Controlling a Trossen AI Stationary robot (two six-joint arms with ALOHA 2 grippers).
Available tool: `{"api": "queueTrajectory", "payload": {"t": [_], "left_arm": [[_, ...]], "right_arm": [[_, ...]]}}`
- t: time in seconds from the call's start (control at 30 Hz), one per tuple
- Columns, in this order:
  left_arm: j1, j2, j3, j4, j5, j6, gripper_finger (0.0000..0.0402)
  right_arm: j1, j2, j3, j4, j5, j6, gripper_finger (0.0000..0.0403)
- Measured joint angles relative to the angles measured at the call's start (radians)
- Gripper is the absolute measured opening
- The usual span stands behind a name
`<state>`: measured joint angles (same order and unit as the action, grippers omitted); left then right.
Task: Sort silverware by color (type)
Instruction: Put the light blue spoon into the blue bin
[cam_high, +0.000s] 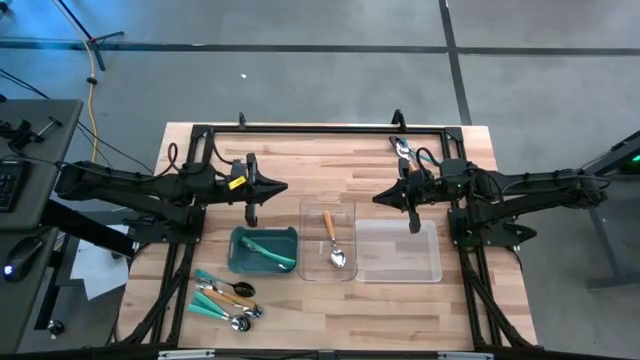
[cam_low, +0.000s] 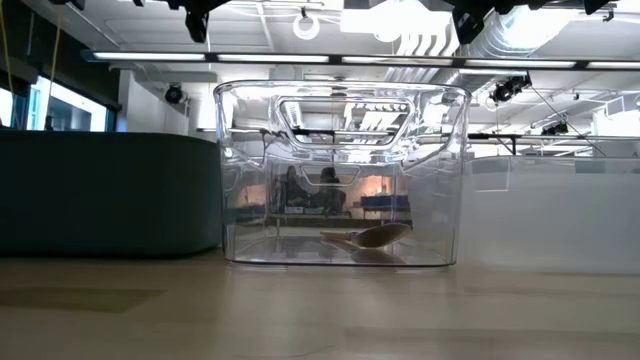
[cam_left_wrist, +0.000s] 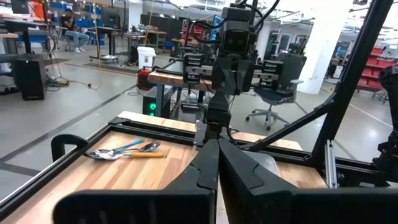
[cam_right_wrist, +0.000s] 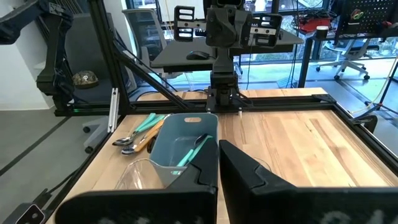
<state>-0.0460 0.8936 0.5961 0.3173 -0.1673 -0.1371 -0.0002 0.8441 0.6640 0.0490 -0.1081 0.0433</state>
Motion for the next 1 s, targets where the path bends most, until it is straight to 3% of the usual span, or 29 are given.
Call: {"api": "queueTrajectory", "payload": {"t": [0.7, 0.8, 1.0], "left_arm": [[-0.004, 0.000, 0.008, -0.027, 0.000, 0.001, 0.0000], [-0.026, 0.001, 0.071, -0.170, -0.001, 0.008, 0.0000], [-0.130, 0.014, 0.280, -0.642, -0.001, -0.024, 0.0000]], "right_arm": [[0.000, 0.000, 0.000, 0.000, 0.000, 0.000, 0.0000], [0.000, 0.000, 0.000, 0.000, 0.000, 0.000, 0.0000], [0.000, 0.000, 0.000, 0.000, 0.000, 0.000, 0.0000]]}}
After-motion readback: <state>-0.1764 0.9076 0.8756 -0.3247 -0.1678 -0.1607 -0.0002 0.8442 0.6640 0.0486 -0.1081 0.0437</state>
